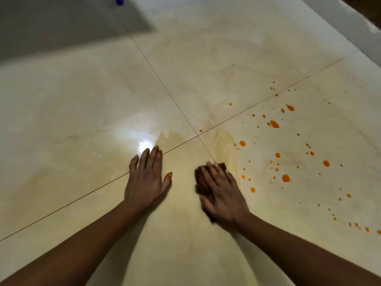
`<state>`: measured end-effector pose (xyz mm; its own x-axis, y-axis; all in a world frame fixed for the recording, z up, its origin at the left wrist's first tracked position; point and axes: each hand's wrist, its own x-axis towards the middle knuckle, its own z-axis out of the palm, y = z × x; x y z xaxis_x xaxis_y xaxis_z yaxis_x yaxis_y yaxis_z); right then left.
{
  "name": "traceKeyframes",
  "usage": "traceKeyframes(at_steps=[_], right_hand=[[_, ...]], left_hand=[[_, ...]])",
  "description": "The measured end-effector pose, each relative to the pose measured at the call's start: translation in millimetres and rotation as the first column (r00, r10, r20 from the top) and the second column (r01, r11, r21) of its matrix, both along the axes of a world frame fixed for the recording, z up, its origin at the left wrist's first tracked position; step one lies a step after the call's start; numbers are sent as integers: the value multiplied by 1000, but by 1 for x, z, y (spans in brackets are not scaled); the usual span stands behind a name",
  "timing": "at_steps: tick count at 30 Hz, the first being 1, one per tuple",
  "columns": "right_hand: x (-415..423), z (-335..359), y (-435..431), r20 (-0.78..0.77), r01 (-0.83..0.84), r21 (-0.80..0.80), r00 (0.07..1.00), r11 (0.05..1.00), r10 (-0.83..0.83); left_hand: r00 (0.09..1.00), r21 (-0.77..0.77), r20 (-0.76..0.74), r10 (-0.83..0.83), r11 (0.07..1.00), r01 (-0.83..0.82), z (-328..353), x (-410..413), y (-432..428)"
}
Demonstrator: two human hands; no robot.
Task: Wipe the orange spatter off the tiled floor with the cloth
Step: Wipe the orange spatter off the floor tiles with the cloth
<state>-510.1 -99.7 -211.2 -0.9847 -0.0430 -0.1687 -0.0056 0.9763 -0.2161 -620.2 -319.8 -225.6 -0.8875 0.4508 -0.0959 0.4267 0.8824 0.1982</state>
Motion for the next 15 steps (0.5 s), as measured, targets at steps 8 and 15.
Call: traceKeyframes(at_steps=[8, 15], right_hand=[[-148, -3, -19, -101, 280, 13, 955, 960, -277], [-54, -5, 48, -48, 94, 31, 995, 995, -92]], left_hand=[[1000, -38, -24, -5, 999, 4, -4, 0, 1], [1000, -31, 5, -1, 1000, 1, 2, 2, 1]])
